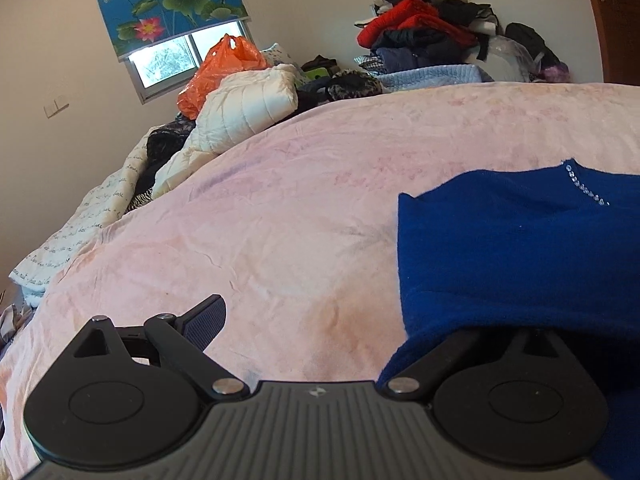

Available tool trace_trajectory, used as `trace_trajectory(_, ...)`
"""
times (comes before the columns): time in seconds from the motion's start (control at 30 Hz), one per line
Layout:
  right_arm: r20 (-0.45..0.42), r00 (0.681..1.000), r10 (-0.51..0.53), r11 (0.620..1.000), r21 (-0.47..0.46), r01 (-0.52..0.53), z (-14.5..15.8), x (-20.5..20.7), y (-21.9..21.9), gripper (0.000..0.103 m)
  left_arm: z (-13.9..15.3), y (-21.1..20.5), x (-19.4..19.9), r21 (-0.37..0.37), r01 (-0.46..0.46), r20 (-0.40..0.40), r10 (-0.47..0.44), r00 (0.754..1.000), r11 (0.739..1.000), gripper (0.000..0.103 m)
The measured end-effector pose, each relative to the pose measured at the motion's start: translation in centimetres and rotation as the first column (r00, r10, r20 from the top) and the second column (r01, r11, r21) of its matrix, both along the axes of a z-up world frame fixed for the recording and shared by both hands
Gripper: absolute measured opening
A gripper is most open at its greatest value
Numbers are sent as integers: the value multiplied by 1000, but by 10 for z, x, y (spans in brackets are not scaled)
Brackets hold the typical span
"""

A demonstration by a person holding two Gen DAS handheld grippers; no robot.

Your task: Fold small clothes

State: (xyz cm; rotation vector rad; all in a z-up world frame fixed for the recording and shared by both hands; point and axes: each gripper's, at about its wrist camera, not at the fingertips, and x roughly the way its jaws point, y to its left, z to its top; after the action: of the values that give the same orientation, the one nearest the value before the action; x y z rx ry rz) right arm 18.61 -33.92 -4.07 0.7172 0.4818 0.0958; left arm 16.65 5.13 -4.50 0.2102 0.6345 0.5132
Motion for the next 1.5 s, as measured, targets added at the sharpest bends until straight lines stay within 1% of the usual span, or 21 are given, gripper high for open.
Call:
trace_trajectory(0.07, 1, 1000, -16, 999, 46, 16, -14, -6, -4, 11, -1, 0, -1, 14, 6, 2, -6, 1000, 1000, 99)
trace_trajectory(0.1, -2, 1000, -19, 999, 48, 19, -15, -6, -2, 10, 0, -1, 0, 15, 8, -3, -8, 1000, 1000, 99)
trace_trajectory(0.2, 0, 1000, -7, 1000, 30, 7, -16, -8, 0, 11, -1, 0, 0, 11, 7, -5, -7, 1000, 1000, 99)
trace_trajectory(0.33, 22, 1000, 3, 1000, 17, -3, -8, -12, 0, 11, -2, 0, 0, 9, 9, -12, -9, 1000, 1000, 99)
trace_trajectory(0.4, -12, 1000, 4, 1000, -4, -4, -10, -11, 1, 15, -1, 0, 0, 0, 13, -12, -13, 1000, 1000, 99)
trace_trajectory(0.43, -39, 999, 2, 1000, -16, -3, -13, -9, 0, 15, -1, 1, 0, -6, 14, -12, -14, 1000, 1000, 99)
trace_trajectory(0.47, -46, 999, 3, 1000, -14, -4, -16, -9, -1, 15, -1, 2, 0, -11, 15, -12, -15, 1000, 1000, 99)
trace_trajectory(0.53, -40, 999, 1, 1000, 5, 0, -17, -12, -3, 15, -1, 3, -1, -18, 18, -13, -19, 1000, 1000, 99)
trace_trajectory(0.67, -23, 1000, -10, 1000, -30, 9, -14, -17, -1, 13, -2, 5, -1, -23, 26, -14, -27, 1000, 999, 98)
trace_trajectory(0.83, -34, 999, -9, 999, -41, 8, -15, -19, -1, 13, -2, 8, -1, -41, 34, -17, -34, 999, 999, 98)
trace_trajectory(0.93, -43, 999, -19, 1000, -24, 18, -18, -21, -3, 13, -2, 10, -1, -54, 38, -18, -39, 999, 998, 99)
trace_trajectory(1.0, -46, 999, -25, 1000, -20, 24, -19, -23, -4, 19, -1, 10, -2, -54, 43, -18, -44, 999, 998, 99)
trace_trajectory(1.03, -47, 999, -26, 999, -21, 25, -19, -23, -3, 20, -1, 11, -3, -54, 45, -18, -46, 999, 998, 99)
trace_trajectory(1.1, -44, 999, -24, 999, -35, 22, -18, -25, -2, 18, -1, 11, -4, -54, 48, -18, -49, 999, 997, 99)
trace_trajectory(1.17, -38, 999, -12, 998, -60, 9, -16, -26, 0, 12, -1, 11, -4, -54, 48, -18, -49, 999, 997, 99)
trace_trajectory(1.33, -46, 999, -7, 998, -69, 4, -13, -29, 0, 11, 0, 12, -6, -53, 60, -18, -61, 998, 997, 99)
trace_trajectory(1.4, -68, 997, -20, 997, -82, 14, -14, -28, 1, 16, 0, 12, -7, -53, 65, -23, -66, 998, 997, 99)
trace_trajectory(1.47, -71, 997, -34, 997, -73, 29, -14, -31, -1, 17, 2, 13, -10, -58, 74, -23, -76, 997, 996, 99)
trace_trajectory(1.5, -70, 997, -44, 996, -82, 38, -12, -33, -1, 19, 3, 14, -12, -58, 80, -21, -81, 996, 995, 99)
